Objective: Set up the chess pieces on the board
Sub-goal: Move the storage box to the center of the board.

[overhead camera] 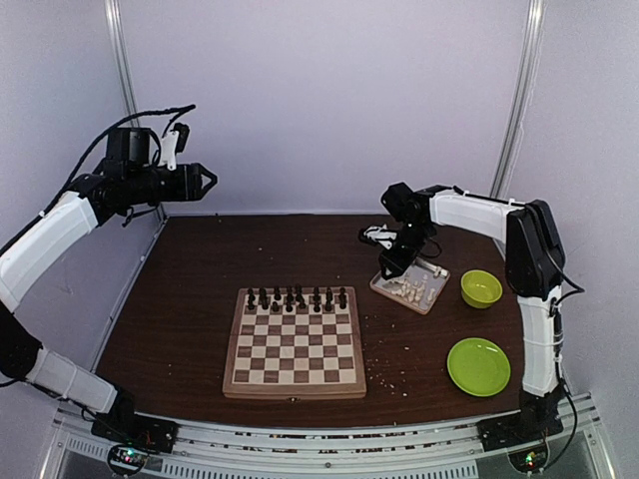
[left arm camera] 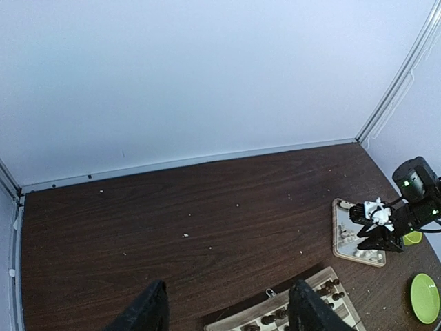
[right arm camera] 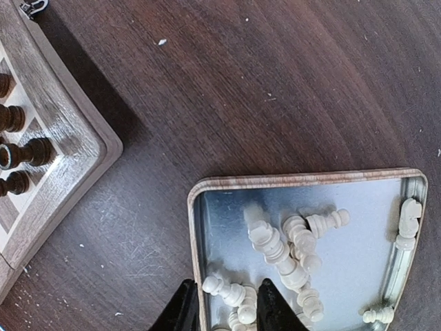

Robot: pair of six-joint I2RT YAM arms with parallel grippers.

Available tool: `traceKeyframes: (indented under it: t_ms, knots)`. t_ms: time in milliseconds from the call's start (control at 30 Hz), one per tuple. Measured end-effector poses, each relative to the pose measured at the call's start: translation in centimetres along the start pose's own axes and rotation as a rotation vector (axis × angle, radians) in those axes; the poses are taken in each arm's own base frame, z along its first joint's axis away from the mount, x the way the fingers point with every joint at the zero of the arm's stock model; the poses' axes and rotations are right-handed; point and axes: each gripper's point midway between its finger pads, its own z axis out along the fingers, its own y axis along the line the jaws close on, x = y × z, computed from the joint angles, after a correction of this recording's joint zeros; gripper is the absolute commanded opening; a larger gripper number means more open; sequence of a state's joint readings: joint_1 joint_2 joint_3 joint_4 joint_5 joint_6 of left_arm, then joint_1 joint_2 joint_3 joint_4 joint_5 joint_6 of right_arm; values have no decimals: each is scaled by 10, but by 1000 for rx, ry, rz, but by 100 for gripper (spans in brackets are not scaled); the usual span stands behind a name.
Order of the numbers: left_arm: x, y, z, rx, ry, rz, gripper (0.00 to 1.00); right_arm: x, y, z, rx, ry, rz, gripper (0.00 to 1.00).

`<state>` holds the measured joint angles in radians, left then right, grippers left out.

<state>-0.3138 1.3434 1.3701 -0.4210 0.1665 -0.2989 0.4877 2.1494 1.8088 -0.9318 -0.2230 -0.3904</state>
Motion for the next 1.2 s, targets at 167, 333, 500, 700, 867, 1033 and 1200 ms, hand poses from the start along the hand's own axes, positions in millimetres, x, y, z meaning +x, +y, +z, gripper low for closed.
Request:
traceKeyframes:
  t_ms: [167,333,500,700,867,1033,1200]
  knots:
    - [2,1,2,6,7,-10,61,4,1,4,-8,17,-21,33]
    - [3,4,4,4,12,-21,61,10,6,19,-32,51,-40,32]
    - [6,6,8,3,23,-36,61,16,11,35,-57,98,-60,30]
    - [11,7,13,11,40,-49,61,19,21,43,-82,137,-91,19]
    - [12,7,14,13,44,-57,61,28,32,46,-110,165,-104,11]
    - [13,9,14,16,46,-69,60,49,51,39,-147,185,-112,9]
    - [13,8,15,22,49,-72,61,72,86,32,-188,212,-157,8]
